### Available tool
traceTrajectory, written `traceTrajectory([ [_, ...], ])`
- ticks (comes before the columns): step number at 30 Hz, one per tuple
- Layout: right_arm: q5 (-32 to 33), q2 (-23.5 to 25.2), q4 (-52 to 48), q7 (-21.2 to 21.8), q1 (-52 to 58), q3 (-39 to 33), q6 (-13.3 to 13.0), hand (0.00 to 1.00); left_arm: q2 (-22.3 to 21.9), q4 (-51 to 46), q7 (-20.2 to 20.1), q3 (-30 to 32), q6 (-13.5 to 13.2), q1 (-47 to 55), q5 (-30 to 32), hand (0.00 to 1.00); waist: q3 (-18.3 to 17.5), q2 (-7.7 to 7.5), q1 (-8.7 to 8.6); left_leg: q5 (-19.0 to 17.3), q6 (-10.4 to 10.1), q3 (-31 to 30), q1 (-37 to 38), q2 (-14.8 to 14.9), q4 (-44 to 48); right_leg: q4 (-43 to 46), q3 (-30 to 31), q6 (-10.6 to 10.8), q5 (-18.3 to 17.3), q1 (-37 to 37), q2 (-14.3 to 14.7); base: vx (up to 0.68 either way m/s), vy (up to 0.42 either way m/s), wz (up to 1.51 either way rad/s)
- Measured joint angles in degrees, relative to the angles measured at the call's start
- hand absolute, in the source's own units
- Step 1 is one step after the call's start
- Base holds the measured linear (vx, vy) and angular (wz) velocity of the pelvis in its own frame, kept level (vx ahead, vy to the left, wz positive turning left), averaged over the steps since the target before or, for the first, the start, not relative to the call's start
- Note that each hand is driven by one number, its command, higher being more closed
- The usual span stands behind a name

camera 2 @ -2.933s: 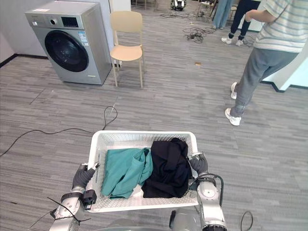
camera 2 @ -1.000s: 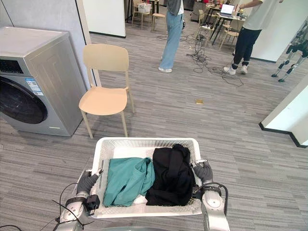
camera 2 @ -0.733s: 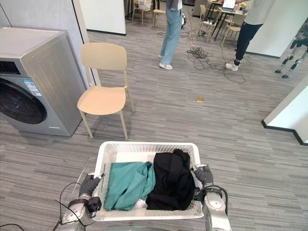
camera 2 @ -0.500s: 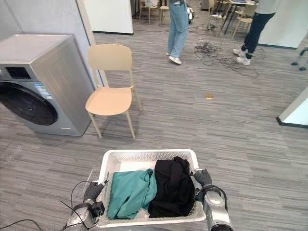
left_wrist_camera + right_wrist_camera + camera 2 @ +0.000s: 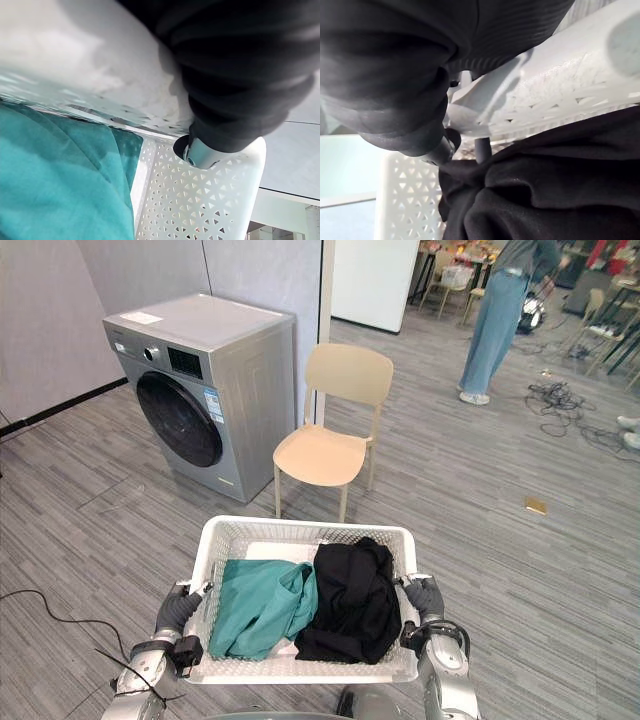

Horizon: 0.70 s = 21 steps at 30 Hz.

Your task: Pick up the laundry basket with both hands and put the clothes into the washing machine.

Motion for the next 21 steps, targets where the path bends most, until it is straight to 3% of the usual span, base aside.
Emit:
traceTrajectory([
  [1, 0.1, -0.2, 0.0, 0.0, 0.1, 0.0, 0.0, 1.00, -0.1, 0.0, 0.0, -0.2, 0.0, 0.0, 0.0, 1.00, -0.6, -0.21, -0.71, -1.3, 0.0, -1.1, 1.0, 1.6, -0.3, 0.3, -1.2, -1.8, -0.1, 0.8, 1.1, 0.46, -0.299, 0.66],
  [2, 0.2, -0.6, -0.1, 0.0, 0.4, -0.1, -0.1, 1.00, -0.8, 0.0, -0.1, -0.9, 0.1, 0.4, 0.0, 1.00, -1.7, 1.83, -1.81, -2.0, -2.6, -1.9, 0.7, 3.9, 2.9, -0.6, -4.6, -2.8, -2.3, 2.0, 3.1, 0.52, -0.308, 0.74],
  [3, 0.4, -1.7, -0.1, -0.1, 0.4, -0.3, -0.1, 1.00, -2.2, 0.0, -0.1, -1.2, 0.1, 0.7, 0.0, 1.00, -2.1, 3.35, -2.84, 0.2, -6.8, -1.2, -2.5, 5.0, 11.0, -1.4, -5.6, -3.8, -3.4, 3.3, 5.2, 0.47, -0.233, 0.58],
  [4, 0.4, -2.1, -0.1, 0.0, 0.4, -0.3, 0.0, 1.00, -2.5, 0.0, -0.1, -1.2, 0.3, 0.9, 0.0, 1.00, -2.1, 3.67, -2.70, 1.7, -9.6, -0.6, -3.6, 5.1, 14.9, -1.8, -5.7, -4.8, -3.5, 4.4, 6.2, 0.52, -0.221, 0.16],
  [5, 0.4, -2.4, 0.2, 0.0, 0.5, 0.0, 0.3, 1.00, -2.9, 0.0, -0.2, -1.1, 0.6, 1.4, 0.0, 1.00, -1.7, 4.16, -2.63, 5.9, -16.9, 0.6, -6.6, 5.0, 25.3, -4.6, -5.5, -5.7, -3.7, 8.2, 8.1, 0.42, -0.169, -0.05],
  [6, 0.4, -2.4, 0.3, 0.0, 0.5, 0.2, 0.7, 1.00, -2.9, -0.1, -0.2, -1.0, 0.7, 1.9, 0.0, 1.00, -1.6, 4.22, -2.61, 7.3, -18.1, 1.7, -8.3, 5.2, 30.6, -6.6, -5.1, -5.9, -3.7, 10.5, 9.1, 0.53, -0.216, -0.19],
  [7, 0.4, -2.5, 0.3, 0.0, 0.5, 1.2, 0.9, 1.00, -2.9, -0.2, -0.2, -0.4, 0.7, 2.7, 0.0, 1.00, -1.2, 4.24, -2.06, 8.8, -15.5, 5.5, -11.8, 6.2, 40.0, -10.3, -3.1, -6.5, -3.4, 15.5, 10.8, 0.50, -0.202, -0.57],
  [8, 0.4, -2.4, 0.4, 0.0, 0.4, 1.8, 0.9, 1.00, -3.0, -0.4, -0.2, 0.4, 0.7, 3.1, 0.0, 1.00, -0.9, 4.00, -0.85, 9.2, -14.3, 10.1, -16.0, 7.7, 46.1, -13.2, -0.3, -6.6, -3.3, 19.5, 11.6, 0.48, -0.190, -0.72],
  [10, 0.7, -2.4, 1.0, 0.0, -0.8, 2.4, 0.9, 1.00, -3.0, -0.8, -0.2, 1.3, 0.6, 3.0, 0.0, 1.00, -0.5, 3.72, 0.43, 8.5, -13.1, 13.2, -23.9, 9.7, 47.2, -16.0, 2.1, -6.5, -3.3, 22.9, 11.7, 0.41, -0.098, -0.68],
  [12, 1.3, -2.4, 3.5, 0.0, -3.3, 2.8, 0.9, 1.00, -3.0, -0.8, -0.2, 2.0, 0.6, 2.6, 0.0, 1.00, -0.1, 3.66, 0.68, 8.2, -12.6, 14.8, -29.8, 10.6, 36.5, -18.6, 4.6, -6.0, -3.5, 26.1, 11.2, 0.44, 0.009, -0.56],
  [13, 1.6, -2.5, 4.2, -0.1, -4.0, 3.1, 0.9, 1.00, -2.9, -0.7, -0.2, 2.2, 0.6, 2.3, 0.0, 1.00, 0.1, 3.49, 0.86, 8.6, -12.8, 15.8, -31.1, 10.7, 23.9, -19.7, 5.3, -4.8, -4.1, 28.2, 10.3, 0.50, 0.116, -0.49],
  [14, 1.8, -2.9, 4.2, -0.1, -4.0, 3.4, 0.9, 1.00, -3.0, -0.5, -0.2, 2.3, 0.6, 2.2, 0.0, 1.00, 0.1, 3.68, 0.95, 12.2, -11.8, 16.4, -31.3, 10.6, 10.0, -20.3, 6.1, -3.5, -4.9, 30.3, 9.7, 0.52, 0.150, -0.38],
  [15, 1.9, -3.1, 4.2, -0.1, -3.9, 3.4, 0.9, 1.00, -3.2, -0.4, -0.2, 2.2, 0.7, 2.3, 0.0, 1.00, -0.1, 3.93, 0.89, 15.6, -11.3, 16.7, -30.8, 10.3, 3.1, -20.4, 6.5, -2.5, -5.4, 31.2, 9.5, 0.46, 0.192, -0.31],
  [16, 2.0, -3.4, 4.2, -0.1, -3.5, 3.4, 0.8, 1.00, -3.3, -0.3, -0.2, 1.9, 0.7, 2.4, 0.0, 1.00, -0.3, 4.27, 0.71, 23.8, -11.5, 16.2, -29.8, 9.3, -4.5, -20.4, 7.5, -0.8, -6.4, 33.3, 9.1, 0.38, 0.190, -0.51],
  [17, 2.0, -3.3, 4.2, -0.1, -3.0, 3.4, 0.8, 1.00, -3.2, 0.1, -0.2, 1.8, 0.7, 2.8, 0.0, 1.00, -0.9, 4.04, 1.68, 31.1, -12.6, 16.0, -28.5, 8.4, -3.9, -20.4, 9.5, 0.4, -7.1, 34.8, 8.2, 0.58, 0.276, -0.52],
  [18, 2.0, -2.1, 4.5, -0.2, -2.9, 3.4, 0.9, 1.00, -2.6, 0.7, -0.2, 2.5, 1.1, 2.1, 0.0, 1.00, -1.8, 1.39, 1.76, 30.8, -14.3, 18.5, -28.5, 7.0, -2.5, -18.8, 11.0, 0.7, -7.2, 34.8, 5.2, 0.52, 0.218, -0.38],
  [19, 2.0, -2.1, 4.4, -0.2, -3.1, 3.3, 0.7, 1.00, -2.3, 0.7, -0.2, 2.5, 1.2, 2.0, 0.0, 1.00, -1.9, 0.35, 1.58, 30.5, -13.7, 19.4, -28.5, 6.5, -2.4, -16.9, 11.3, 1.3, -6.9, 33.9, 4.3, 0.60, 0.227, -0.11],
  [20, 2.0, -1.9, 4.5, -0.2, -3.6, 2.4, 0.8, 1.00, -2.0, 0.6, -0.2, 2.0, 1.3, 0.9, 0.0, 1.00, -1.8, 0.12, 1.47, 29.6, -12.3, 20.1, -28.6, 6.4, -1.5, -10.7, 11.7, 4.4, -4.9, 31.0, 4.5, 0.45, 0.160, 0.01],
  [21, 2.0, -1.3, 4.4, -0.1, -3.3, 1.4, 0.8, 1.00, -1.2, 0.4, -0.2, 1.3, 1.4, -0.2, 0.0, 1.00, -1.6, 0.45, 1.03, 29.3, -11.8, 19.7, -27.0, 6.6, -1.9, -1.3, 12.7, 5.2, -3.9, 26.9, 3.8, 0.40, 0.149, -0.07],
])
